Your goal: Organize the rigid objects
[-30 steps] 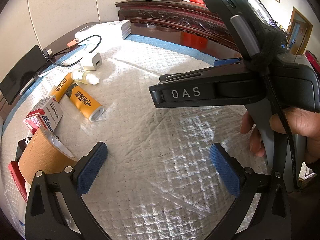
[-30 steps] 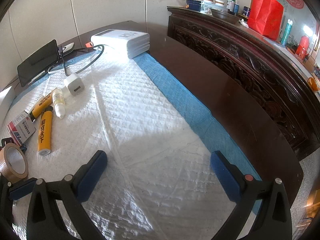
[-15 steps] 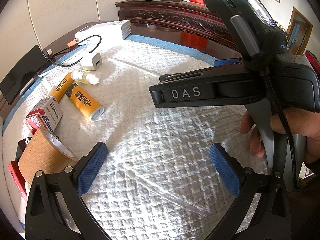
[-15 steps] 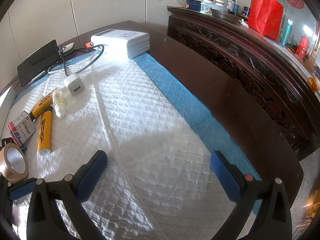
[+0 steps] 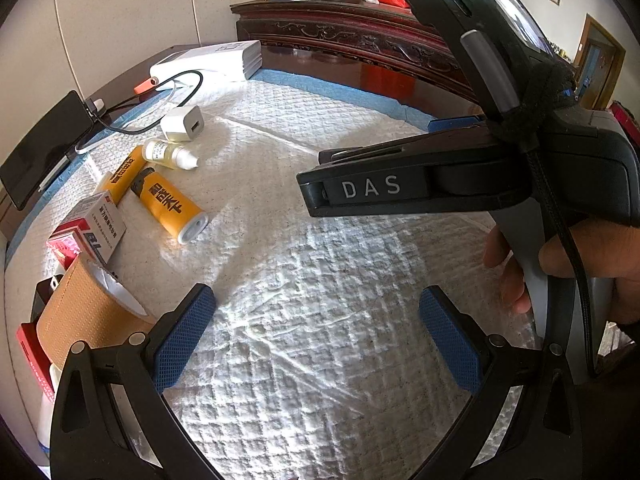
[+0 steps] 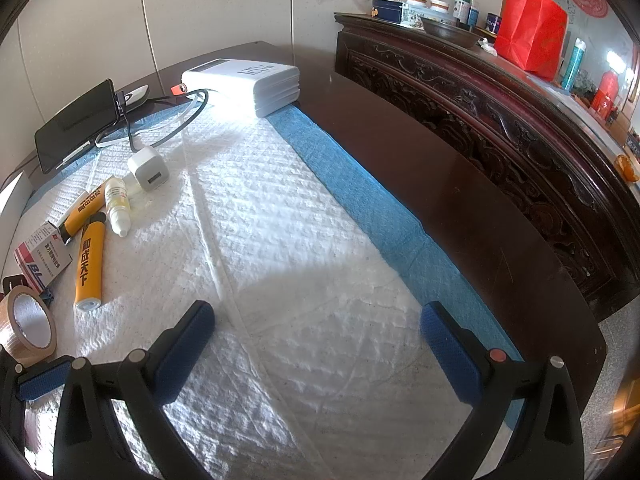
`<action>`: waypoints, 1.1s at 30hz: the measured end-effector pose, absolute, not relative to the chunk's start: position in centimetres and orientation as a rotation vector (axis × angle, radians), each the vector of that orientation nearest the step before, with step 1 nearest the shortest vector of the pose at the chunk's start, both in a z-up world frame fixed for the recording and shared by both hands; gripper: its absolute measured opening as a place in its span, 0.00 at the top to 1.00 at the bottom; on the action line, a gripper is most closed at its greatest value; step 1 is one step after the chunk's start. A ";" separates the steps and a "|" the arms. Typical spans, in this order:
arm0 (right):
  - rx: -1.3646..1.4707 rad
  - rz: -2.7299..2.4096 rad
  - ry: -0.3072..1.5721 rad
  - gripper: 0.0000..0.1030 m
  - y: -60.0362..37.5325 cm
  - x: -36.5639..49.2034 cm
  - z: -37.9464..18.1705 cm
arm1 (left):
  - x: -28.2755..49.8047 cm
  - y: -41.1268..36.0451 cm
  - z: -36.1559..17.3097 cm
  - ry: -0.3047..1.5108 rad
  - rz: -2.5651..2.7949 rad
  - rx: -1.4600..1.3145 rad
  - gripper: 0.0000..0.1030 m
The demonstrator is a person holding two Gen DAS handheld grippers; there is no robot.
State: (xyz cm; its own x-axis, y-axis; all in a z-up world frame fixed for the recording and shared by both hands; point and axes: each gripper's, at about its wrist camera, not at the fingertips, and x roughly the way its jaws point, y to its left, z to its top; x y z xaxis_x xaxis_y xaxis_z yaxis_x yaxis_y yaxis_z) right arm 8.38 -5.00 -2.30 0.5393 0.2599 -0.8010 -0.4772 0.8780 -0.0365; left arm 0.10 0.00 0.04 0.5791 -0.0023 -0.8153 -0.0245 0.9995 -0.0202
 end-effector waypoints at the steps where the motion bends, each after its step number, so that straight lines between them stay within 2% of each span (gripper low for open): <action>1: -0.262 0.445 0.901 0.00 -5.0 8.4 -2.3 | 0.1 0.0 0.1 0.956 0.013 -0.027 0.01; 4: -0.256 0.471 0.899 0.00 -5.3 8.3 -2.2 | -0.4 -0.2 0.7 0.995 0.002 -0.043 0.01; 11: -0.197 0.569 0.779 0.00 -6.8 7.5 2.4 | -7.4 3.4 8.3 0.772 0.057 -0.206 0.00; 15: -0.143 0.719 0.711 0.00 -5.6 6.3 6.2 | -12.6 7.2 10.2 0.703 0.242 -0.298 0.00; 20: -0.255 0.931 0.807 0.00 -0.5 3.5 6.9 | -18.7 10.7 8.0 0.784 0.468 -0.337 0.00; 26: -0.374 1.074 0.857 0.00 4.6 -0.2 5.1 | -19.8 10.6 4.7 0.925 0.503 -0.347 0.00; 33: -0.469 1.080 0.910 0.01 7.9 -1.9 2.4 | -16.8 9.2 2.7 0.983 0.415 -0.339 0.13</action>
State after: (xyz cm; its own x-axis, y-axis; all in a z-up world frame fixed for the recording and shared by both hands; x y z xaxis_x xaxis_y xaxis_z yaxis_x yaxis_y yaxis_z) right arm -1.89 7.94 2.36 0.1739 0.5466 -0.8192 -0.9003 0.4254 0.0928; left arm -16.75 9.22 2.68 0.4874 0.1837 -0.8537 -0.4834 0.8709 -0.0886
